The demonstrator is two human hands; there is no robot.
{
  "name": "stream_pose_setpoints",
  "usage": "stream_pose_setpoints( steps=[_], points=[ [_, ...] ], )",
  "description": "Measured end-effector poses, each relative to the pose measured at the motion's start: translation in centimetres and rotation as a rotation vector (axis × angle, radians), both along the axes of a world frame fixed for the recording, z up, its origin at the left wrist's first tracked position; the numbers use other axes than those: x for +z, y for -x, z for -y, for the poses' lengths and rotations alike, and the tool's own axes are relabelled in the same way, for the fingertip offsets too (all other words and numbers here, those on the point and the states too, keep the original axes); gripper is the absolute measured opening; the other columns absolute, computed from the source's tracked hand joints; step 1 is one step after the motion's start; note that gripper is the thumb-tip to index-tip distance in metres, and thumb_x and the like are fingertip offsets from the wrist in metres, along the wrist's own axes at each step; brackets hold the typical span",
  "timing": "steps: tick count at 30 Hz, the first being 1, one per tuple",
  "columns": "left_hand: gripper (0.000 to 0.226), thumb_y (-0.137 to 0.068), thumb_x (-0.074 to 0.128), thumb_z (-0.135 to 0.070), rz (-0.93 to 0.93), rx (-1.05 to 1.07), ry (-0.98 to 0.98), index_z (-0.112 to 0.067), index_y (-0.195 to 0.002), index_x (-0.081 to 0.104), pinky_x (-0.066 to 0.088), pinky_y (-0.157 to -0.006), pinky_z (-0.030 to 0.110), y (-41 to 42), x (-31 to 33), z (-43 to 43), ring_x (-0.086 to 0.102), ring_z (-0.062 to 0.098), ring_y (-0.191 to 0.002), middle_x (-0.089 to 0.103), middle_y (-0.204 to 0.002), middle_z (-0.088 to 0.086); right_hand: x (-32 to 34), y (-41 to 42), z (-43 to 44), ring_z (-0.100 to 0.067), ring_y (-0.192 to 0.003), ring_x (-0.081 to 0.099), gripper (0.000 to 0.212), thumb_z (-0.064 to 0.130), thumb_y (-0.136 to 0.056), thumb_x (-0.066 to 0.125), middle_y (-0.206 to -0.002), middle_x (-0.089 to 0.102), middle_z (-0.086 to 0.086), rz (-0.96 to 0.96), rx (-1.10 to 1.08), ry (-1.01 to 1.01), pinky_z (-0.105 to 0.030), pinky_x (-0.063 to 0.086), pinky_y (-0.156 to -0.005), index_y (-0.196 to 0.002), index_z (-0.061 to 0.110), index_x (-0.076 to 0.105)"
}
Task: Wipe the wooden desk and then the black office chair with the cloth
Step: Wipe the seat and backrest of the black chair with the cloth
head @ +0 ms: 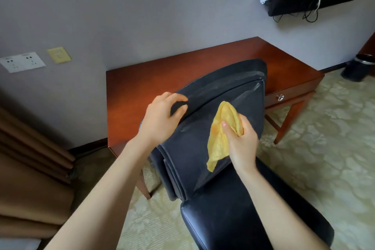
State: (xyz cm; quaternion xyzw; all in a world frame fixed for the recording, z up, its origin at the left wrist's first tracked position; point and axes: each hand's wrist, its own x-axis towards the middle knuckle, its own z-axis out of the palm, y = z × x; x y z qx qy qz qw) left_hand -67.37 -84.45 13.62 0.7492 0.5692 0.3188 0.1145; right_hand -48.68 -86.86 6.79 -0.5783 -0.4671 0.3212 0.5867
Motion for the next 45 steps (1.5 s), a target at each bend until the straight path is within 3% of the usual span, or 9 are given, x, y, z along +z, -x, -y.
stream_pose_setpoints(
  steps=[7, 15, 20, 24, 29, 33, 37, 42, 45],
  points=[
    [0.05, -0.1, 0.024, -0.042, -0.218, 0.237, 0.201, -0.023, -0.145, 0.033, 0.016, -0.112, 0.043, 4.9, -3.6, -3.9, 0.025, 0.025, -0.14, 0.031, -0.153, 0.001, 1.0, -2.5, -10.1, -0.022, -0.097, 0.059, 0.019, 0.027, -0.089, 0.061, -0.1, 0.063, -0.002, 0.344, -0.204, 0.061, -0.026, 0.041, -0.08, -0.105, 0.019, 0.068],
    [0.054, -0.098, 0.011, -0.046, -0.09, 0.163, 0.174, -0.031, -0.135, 0.048, 0.022, -0.11, 0.036, 5.0, -4.4, -5.4, 0.035, 0.016, -0.132, 0.047, -0.14, -0.009, 3.9, -3.1, -20.1, -0.032, -0.122, 0.044, 0.035, 0.019, -0.099, 0.045, -0.135, 0.046, -0.005, 0.303, -0.474, 0.18, -0.044, 0.043, -0.088, -0.133, 0.026, 0.041],
    [0.047, -0.103, 0.015, -0.035, 0.033, 0.127, 0.234, -0.029, -0.131, 0.053, 0.026, -0.107, 0.032, 5.4, -4.9, -5.6, 0.039, 0.017, -0.127, 0.053, -0.135, -0.006, 1.6, 1.9, -19.1, -0.027, -0.113, 0.044, 0.03, 0.032, -0.096, 0.048, -0.127, 0.052, -0.003, 0.332, -0.546, 0.09, -0.034, 0.029, -0.094, -0.125, 0.023, 0.054],
    [0.05, -0.102, 0.015, -0.04, 0.117, 0.11, 0.285, -0.028, -0.129, 0.055, 0.023, -0.099, 0.025, 5.7, -5.1, -5.8, 0.04, 0.014, -0.125, 0.054, -0.132, -0.008, 0.1, 4.8, -16.3, -0.027, -0.106, 0.048, 0.028, 0.027, -0.093, 0.054, -0.117, 0.057, -0.005, 0.245, -0.475, -0.049, -0.018, 0.02, -0.086, -0.116, 0.014, 0.062],
    [0.053, -0.102, 0.013, -0.044, 0.132, 0.102, 0.295, -0.027, -0.129, 0.056, 0.024, -0.098, 0.025, 5.6, -5.1, -5.6, 0.042, 0.014, -0.123, 0.055, -0.129, -0.007, -1.4, 8.9, -11.1, -0.032, -0.093, 0.05, 0.018, 0.014, -0.084, 0.062, -0.101, 0.06, -0.007, 0.236, -0.282, -0.259, -0.048, 0.044, -0.082, -0.099, 0.005, 0.069],
    [0.057, -0.101, 0.011, -0.046, 0.15, 0.095, 0.326, -0.029, -0.127, 0.058, 0.029, -0.107, 0.036, 5.7, -5.0, -5.5, 0.044, 0.017, -0.123, 0.058, -0.128, -0.005, -2.7, 11.1, -8.2, -0.02, -0.093, 0.05, 0.019, 0.019, -0.083, 0.063, -0.094, 0.061, -0.008, 0.262, -0.187, -0.373, -0.048, 0.045, -0.082, -0.091, 0.003, 0.07],
    [0.057, -0.1, 0.011, -0.049, 0.184, 0.119, 0.326, -0.032, -0.124, 0.059, 0.028, -0.103, 0.031, 5.6, -5.0, -5.1, 0.044, 0.016, -0.122, 0.057, -0.128, -0.005, -4.4, 11.2, -6.2, -0.022, -0.086, 0.052, 0.011, 0.017, -0.083, 0.068, -0.093, 0.06, -0.004, 0.412, -0.032, -0.564, -0.032, 0.042, -0.086, -0.089, 0.008, 0.072],
    [0.06, -0.099, 0.008, -0.052, 0.145, 0.117, 0.314, -0.034, -0.125, 0.058, 0.031, -0.102, 0.034, 5.5, -5.0, -4.7, 0.046, 0.015, -0.119, 0.06, -0.124, -0.006, -4.8, 7.6, -8.0, -0.022, -0.086, 0.049, 0.015, 0.007, -0.084, 0.065, -0.099, 0.051, -0.001, 0.827, 0.141, -0.861, -0.04, 0.045, -0.083, -0.092, 0.013, 0.076],
    [0.059, -0.099, 0.009, -0.053, 0.113, 0.147, 0.325, -0.033, -0.124, 0.059, 0.035, -0.101, 0.038, 5.4, -4.8, -4.8, 0.049, 0.017, -0.114, 0.062, -0.119, -0.004, -4.0, 5.0, -11.1, -0.023, -0.097, 0.048, 0.018, 0.02, -0.091, 0.058, -0.102, 0.055, 0.013, 0.814, 0.055, -0.692, -0.045, 0.046, -0.087, -0.096, 0.027, 0.074]
  ],
)
